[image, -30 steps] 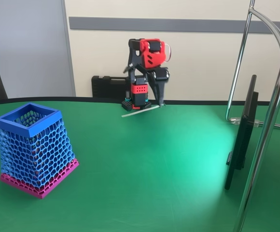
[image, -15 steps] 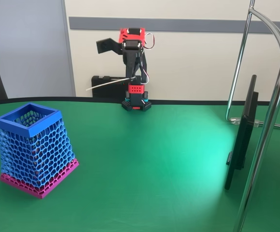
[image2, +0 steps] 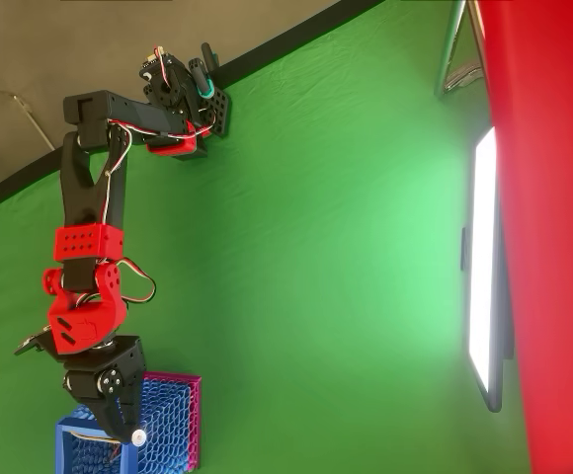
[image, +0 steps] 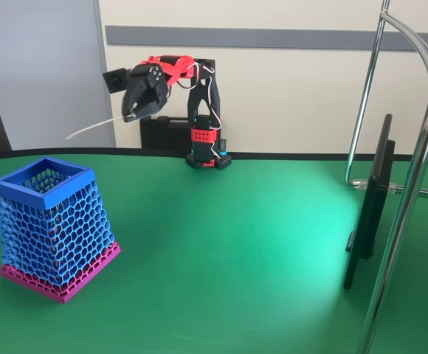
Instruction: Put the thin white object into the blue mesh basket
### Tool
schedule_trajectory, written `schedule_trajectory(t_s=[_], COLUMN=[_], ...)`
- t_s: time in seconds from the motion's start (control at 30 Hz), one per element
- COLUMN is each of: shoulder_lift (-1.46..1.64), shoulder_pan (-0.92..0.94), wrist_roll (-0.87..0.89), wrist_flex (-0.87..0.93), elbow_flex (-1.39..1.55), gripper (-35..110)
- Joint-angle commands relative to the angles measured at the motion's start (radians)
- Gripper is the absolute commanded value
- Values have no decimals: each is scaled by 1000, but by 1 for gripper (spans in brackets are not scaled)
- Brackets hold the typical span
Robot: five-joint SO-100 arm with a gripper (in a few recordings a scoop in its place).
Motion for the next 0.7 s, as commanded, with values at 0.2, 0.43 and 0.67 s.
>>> schedule_trajectory(t_s=[0.2,0.43,0.67], shoulder_lift=[-170,-282,-336], shoulder_pan=[61,89,153], wrist_roll=[72,201,334], wrist_flex=[-92,-67,-12], elbow_flex=[-184,-342,-431], gripper=[2,3,5])
